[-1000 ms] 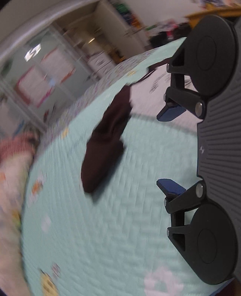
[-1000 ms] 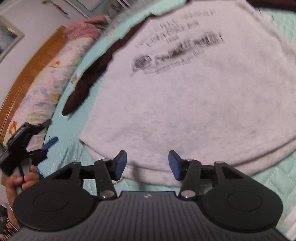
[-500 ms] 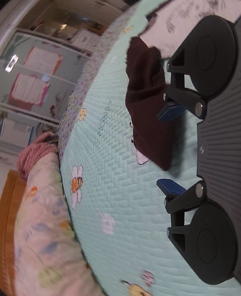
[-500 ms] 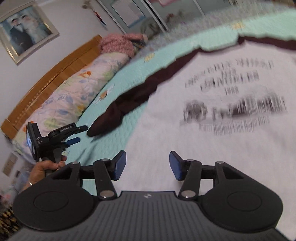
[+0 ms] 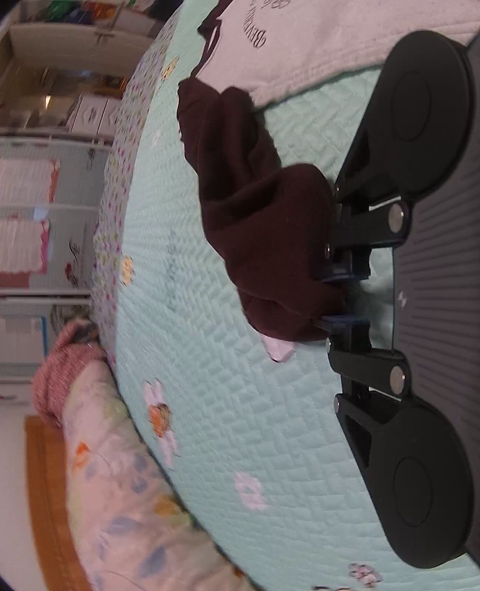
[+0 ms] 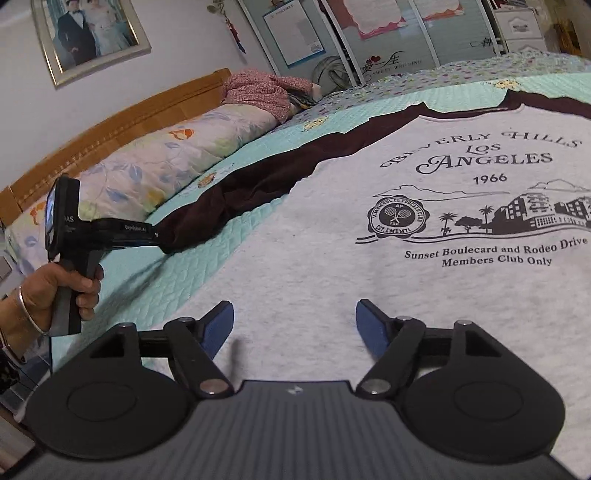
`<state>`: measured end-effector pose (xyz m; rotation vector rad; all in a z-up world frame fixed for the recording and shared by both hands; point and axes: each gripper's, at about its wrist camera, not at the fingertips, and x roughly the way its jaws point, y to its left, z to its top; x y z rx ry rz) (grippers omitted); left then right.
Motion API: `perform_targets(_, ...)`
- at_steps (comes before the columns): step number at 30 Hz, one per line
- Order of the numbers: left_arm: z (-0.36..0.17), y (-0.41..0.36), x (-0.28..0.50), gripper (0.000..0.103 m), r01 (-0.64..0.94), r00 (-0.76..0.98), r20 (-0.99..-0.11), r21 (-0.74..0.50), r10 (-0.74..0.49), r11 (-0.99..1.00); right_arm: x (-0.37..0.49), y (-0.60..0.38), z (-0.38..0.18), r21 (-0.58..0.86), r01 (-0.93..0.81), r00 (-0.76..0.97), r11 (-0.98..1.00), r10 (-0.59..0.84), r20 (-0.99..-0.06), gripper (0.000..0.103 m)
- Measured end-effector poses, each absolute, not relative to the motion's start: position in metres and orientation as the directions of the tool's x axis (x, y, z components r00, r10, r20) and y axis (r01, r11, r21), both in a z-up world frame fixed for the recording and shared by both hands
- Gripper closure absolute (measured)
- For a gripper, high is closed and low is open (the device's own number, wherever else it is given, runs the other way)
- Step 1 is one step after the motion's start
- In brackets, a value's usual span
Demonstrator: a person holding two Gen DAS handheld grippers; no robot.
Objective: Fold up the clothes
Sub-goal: 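Grasp the maroon sleeve cuff with the left tool and lift it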
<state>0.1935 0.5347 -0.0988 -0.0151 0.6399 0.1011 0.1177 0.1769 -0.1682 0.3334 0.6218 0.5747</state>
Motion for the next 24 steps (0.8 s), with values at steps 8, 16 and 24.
perform_targets(8, 0.0, 0.585, 0.213, 0.089, -0.095, 0.896, -0.428, -0.444, -0.118, 0.891, 0.12, 0.168, -0.172, 0.54, -0.389, 0.656, 0.746, 0.636, -0.406, 0.028)
perform_targets(16, 0.013, 0.653, 0.251, 0.055, -0.585, 0.773, -0.555, -0.436, 0.307, 0.685, 0.12, 0.167, -0.172, 0.547, -0.389, 0.656, 0.741, 0.64, -0.401, 0.028)
perform_targets(24, -0.099, 0.646, 0.201, 0.052, -0.599, 0.727, -0.685, -0.602, 0.045, 0.528, 0.122, 0.165, -0.174, 0.566, -0.386, 0.652, 0.729, 0.649, -0.391, 0.028)
